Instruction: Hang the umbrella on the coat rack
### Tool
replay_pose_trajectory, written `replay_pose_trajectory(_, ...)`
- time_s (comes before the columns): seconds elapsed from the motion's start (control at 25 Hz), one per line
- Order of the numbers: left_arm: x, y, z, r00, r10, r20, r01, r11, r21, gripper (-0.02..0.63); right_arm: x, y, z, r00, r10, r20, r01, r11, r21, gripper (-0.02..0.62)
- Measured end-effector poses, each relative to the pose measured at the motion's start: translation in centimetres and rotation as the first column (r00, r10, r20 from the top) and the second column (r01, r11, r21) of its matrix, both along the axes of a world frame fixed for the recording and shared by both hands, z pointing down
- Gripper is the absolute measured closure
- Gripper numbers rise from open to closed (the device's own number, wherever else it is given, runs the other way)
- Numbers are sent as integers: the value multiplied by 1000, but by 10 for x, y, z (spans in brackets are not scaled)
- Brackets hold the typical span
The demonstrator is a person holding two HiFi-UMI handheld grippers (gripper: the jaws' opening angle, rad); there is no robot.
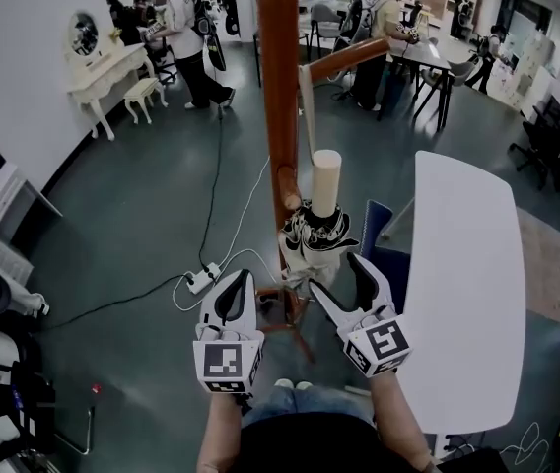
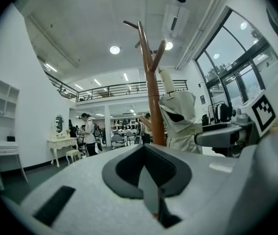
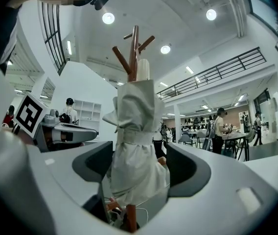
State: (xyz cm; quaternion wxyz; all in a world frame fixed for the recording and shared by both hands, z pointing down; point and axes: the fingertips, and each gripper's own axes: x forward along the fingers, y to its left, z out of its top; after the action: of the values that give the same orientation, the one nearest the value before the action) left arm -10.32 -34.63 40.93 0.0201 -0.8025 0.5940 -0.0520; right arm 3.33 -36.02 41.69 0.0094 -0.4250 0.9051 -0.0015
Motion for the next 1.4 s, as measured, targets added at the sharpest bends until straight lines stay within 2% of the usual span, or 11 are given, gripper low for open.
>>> replay_pose_trajectory(0.28, 2, 0, -12, 1000, -7, -5, 7, 1000, 4, 598, 27, 2, -13, 998, 56, 1, -56, 998, -1, 265)
replay_pose_trajectory(0.4, -2, 2, -14, 1000, -10, -5, 10, 1000, 5, 598, 39, 6, -22, 995, 95, 30, -96, 995, 18, 370)
replay_pose_trajectory(0.6, 0, 2, -17, 1000, -17, -4, 17, 1000, 10, 598, 72, 4, -36, 985, 163, 58, -166, 985, 48, 428)
replay_pose_trajectory(0.72, -3, 7, -21, 1000, -22, -8, 22, 1000, 17, 598, 89, 5, -42, 974, 218, 66, -222, 973, 62, 508)
replay_pose_trajectory(0.84, -5, 11, -23, 1000, -30, -10, 30, 999, 18, 598, 103, 9, -45, 963, 264, 61, -268, 961, 66, 560)
replay_pose_trajectory(1.0, -3, 11, -22, 999, -35, -13, 35, 999, 18, 598, 113, 8, -42, 954, 295, 58, -299, 952, 63, 586)
replay_pose_trajectory(1.4, -3, 9, -21, 999, -37, -11, 37, 999, 20, 598, 109, 8, -37, 955, 293, 50, -296, 953, 61, 588)
